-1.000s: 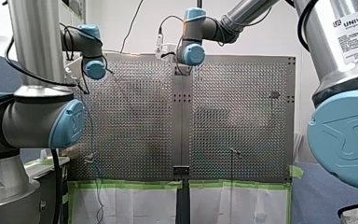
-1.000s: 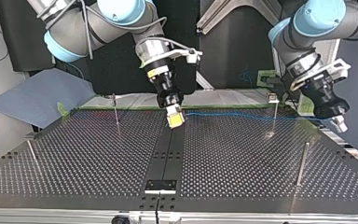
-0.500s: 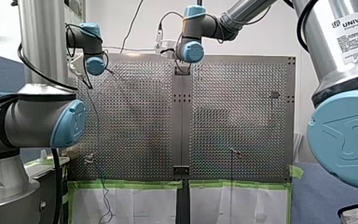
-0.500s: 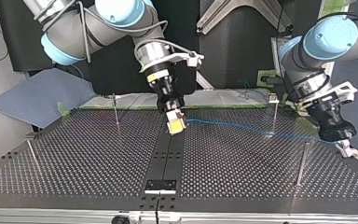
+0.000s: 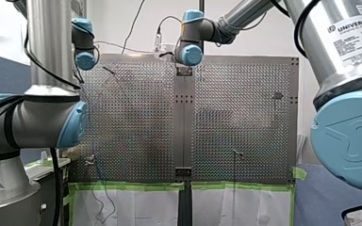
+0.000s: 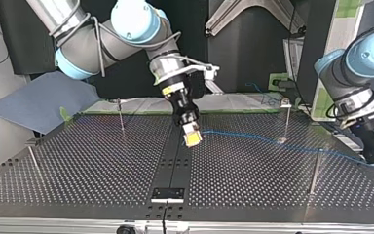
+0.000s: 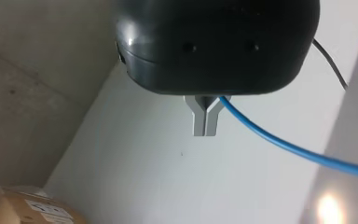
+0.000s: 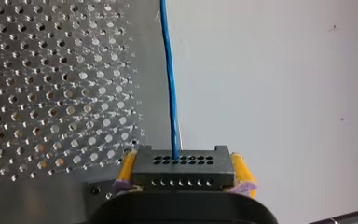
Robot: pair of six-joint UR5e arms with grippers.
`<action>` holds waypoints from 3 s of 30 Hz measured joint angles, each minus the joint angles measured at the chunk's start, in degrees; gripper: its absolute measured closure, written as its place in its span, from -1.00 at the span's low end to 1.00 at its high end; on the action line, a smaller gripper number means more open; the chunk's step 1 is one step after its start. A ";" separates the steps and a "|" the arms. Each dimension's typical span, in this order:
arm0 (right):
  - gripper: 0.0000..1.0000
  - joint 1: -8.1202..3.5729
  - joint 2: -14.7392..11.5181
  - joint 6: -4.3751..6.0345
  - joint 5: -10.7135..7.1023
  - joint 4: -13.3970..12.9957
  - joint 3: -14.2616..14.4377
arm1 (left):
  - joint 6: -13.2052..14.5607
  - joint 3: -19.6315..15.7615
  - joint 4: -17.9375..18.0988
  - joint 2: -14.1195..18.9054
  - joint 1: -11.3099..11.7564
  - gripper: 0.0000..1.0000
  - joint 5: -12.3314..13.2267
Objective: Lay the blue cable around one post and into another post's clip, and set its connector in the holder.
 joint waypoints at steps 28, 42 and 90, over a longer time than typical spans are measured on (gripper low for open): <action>1.00 -1.37 4.10 -0.13 0.17 -0.35 -3.32 | 2.22 3.53 1.32 -10.12 2.03 0.97 9.56; 1.00 -2.69 7.38 0.09 1.13 0.04 -5.13 | 2.54 4.08 1.12 -13.61 2.94 0.97 9.90; 1.00 -6.77 10.12 0.64 9.43 0.32 4.38 | 5.43 3.89 -2.67 -17.30 -0.77 0.91 11.79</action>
